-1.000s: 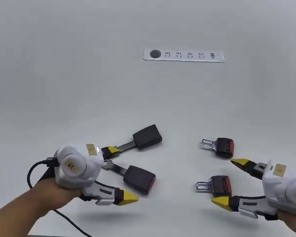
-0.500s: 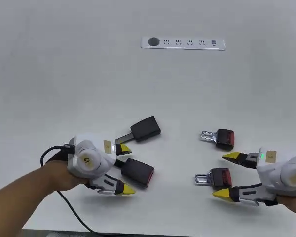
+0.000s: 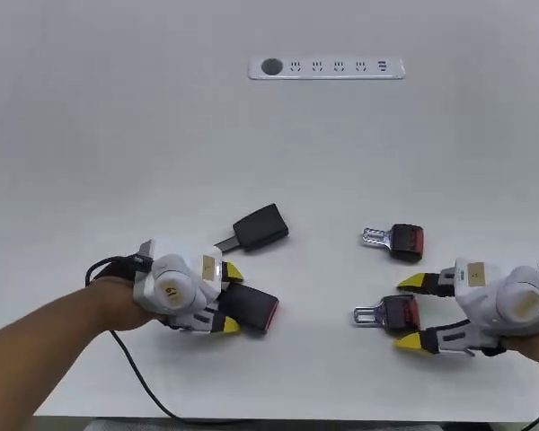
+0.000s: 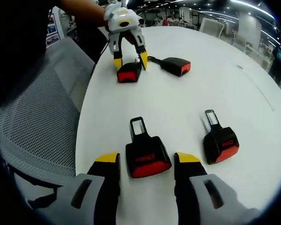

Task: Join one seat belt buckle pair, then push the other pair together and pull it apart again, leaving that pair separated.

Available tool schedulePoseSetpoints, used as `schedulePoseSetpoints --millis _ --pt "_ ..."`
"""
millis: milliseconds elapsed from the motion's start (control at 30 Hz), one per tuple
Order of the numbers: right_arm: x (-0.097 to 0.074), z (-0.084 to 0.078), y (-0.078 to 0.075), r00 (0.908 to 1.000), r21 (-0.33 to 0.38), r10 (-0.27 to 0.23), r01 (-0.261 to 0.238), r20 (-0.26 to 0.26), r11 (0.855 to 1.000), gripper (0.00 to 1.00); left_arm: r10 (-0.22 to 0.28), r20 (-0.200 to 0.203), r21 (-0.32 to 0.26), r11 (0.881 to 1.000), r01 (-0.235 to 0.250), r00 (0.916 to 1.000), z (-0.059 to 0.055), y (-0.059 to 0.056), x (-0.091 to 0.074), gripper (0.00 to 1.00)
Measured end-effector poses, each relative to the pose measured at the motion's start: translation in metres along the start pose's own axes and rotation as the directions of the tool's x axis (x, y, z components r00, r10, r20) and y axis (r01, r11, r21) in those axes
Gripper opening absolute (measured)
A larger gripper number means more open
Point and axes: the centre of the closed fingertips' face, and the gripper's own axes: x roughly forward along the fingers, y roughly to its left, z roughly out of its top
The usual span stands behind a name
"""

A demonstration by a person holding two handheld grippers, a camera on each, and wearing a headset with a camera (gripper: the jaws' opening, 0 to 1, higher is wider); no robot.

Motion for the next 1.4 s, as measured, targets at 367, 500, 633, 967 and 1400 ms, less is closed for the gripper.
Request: schedulePoseSetpoints --millis 367,500,633,967,1400 --pt "-0.002 0.003 0.003 0.9995 0.013 -0.032 0.032 0.005 0.999 0.35 0.085 0.007 -0.105 0.991 -0.084 0.9963 0.0 0.003 0.0 0.34" --pt "-0.002 0.002 0.003 0.9991 0.012 -0.036 0.036 -0.025 0.999 0.35 0.081 -0.006 -0.101 0.992 -0.081 0.9967 -0.001 0.004 0.0 0.34" --pt "-0.003 0.003 0.004 0.9983 0.026 -0.043 0.044 -0.038 0.999 0.35 0.076 -0.03 -0.112 0.991 -0.079 0.9967 -0.001 0.004 0.001 0.34" --pt "0.002 -0.001 0.001 0.9969 0.038 -0.063 0.065 -0.046 0.997 0.35 0.081 -0.066 -0.135 0.987 -0.089 0.9945 0.0 0.004 0.002 0.34" --pt "0.031 0.022 0.002 0.9977 0.032 -0.066 0.067 -0.016 0.997 0.35 0.068 -0.113 -0.127 0.989 -0.082 0.9912 0.002 0.002 0.002 0.34"
